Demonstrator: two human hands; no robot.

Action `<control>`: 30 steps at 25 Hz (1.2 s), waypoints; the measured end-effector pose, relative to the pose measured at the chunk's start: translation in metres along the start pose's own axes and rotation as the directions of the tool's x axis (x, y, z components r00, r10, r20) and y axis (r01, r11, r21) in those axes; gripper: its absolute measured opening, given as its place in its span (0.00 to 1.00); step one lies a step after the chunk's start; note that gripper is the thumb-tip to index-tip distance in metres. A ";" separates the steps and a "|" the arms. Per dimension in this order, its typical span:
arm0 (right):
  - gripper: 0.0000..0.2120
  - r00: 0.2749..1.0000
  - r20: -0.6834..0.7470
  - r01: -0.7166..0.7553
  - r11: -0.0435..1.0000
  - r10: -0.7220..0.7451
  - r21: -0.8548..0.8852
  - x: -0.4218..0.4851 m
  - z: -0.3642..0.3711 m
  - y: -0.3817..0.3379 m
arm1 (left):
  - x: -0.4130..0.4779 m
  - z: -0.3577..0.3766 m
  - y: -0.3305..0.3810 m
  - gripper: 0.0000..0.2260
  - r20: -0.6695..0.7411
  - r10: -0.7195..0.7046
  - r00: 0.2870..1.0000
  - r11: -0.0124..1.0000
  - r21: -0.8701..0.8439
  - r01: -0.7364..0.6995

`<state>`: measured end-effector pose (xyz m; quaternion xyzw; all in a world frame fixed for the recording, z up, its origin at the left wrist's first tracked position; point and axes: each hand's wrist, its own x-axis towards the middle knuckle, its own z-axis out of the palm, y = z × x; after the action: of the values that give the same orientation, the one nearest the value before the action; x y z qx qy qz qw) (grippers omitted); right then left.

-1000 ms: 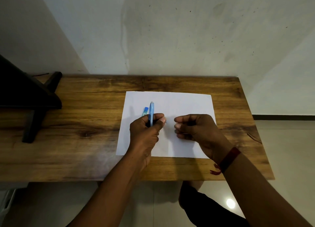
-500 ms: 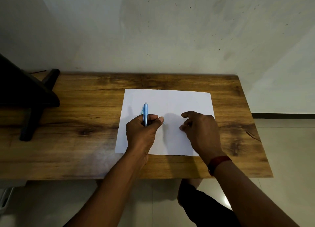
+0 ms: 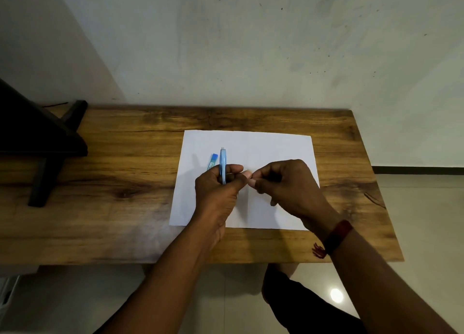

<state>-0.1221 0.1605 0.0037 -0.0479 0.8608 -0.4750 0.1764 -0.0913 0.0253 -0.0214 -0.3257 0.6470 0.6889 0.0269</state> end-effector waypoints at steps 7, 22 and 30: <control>0.04 0.994 -0.089 -0.053 0.988 0.066 0.147 0.010 0.002 0.009 | 0.008 0.006 -0.003 0.05 0.027 0.004 1.000 1.000 0.015 -0.004; 0.07 0.899 -0.398 0.028 0.929 -0.186 -0.370 0.022 0.006 0.032 | 0.018 -0.030 0.003 0.15 0.076 -0.065 0.995 0.992 -0.104 0.072; 0.03 0.846 -0.515 -0.007 0.963 -0.138 -0.269 0.015 -0.017 0.013 | 0.014 -0.015 0.003 0.12 0.072 -0.114 0.991 0.994 0.011 0.113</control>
<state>-0.1414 0.1770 -0.0025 0.0323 0.9286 -0.3581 -0.0919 -0.0974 0.0060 -0.0247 -0.3368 0.6284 0.6953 0.0905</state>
